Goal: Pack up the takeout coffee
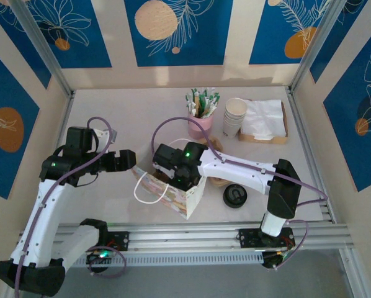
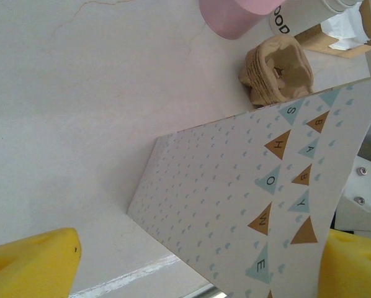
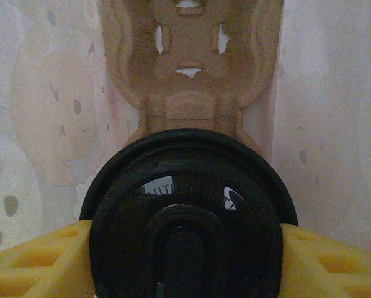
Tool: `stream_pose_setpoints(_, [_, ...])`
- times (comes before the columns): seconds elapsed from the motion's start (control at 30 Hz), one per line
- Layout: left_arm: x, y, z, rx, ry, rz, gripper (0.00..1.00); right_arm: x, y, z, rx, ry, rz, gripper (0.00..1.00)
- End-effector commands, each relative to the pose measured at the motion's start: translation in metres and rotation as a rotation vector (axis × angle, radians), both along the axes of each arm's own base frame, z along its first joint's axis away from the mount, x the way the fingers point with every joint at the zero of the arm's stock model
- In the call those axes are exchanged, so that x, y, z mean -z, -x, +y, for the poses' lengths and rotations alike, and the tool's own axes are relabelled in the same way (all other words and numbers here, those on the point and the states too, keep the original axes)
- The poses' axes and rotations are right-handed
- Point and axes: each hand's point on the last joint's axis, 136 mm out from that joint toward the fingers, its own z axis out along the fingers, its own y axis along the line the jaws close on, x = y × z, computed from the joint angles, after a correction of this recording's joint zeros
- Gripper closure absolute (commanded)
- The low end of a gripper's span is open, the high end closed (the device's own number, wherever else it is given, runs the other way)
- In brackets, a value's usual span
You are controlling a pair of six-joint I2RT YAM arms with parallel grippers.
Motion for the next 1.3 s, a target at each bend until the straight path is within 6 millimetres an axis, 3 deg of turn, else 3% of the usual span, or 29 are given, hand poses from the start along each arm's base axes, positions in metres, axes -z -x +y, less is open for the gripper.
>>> stream_pose_setpoints(0.0, [0.010,0.006,0.003,-0.001,-0.028,0.039,0.09,0.029,0.019,-0.022,0.002,0.129,0.077,0.40])
stream_pose_setpoints(0.5, [0.011,0.005,0.004,-0.005,-0.037,0.040,0.09,0.063,0.027,-0.033,0.007,0.224,0.134,0.40])
stream_pose_setpoints(0.67, [0.011,0.005,0.004,-0.007,-0.037,0.041,0.09,0.065,0.031,-0.030,0.008,0.212,0.158,0.40])
stream_pose_setpoints(0.93, [0.012,0.004,0.003,-0.006,-0.039,0.044,0.09,0.053,0.027,-0.022,0.013,0.164,0.140,0.39])
stream_pose_setpoints(1.27, [0.013,0.006,0.002,-0.006,-0.030,0.045,0.09,0.014,0.014,-0.008,0.024,0.064,0.069,0.34])
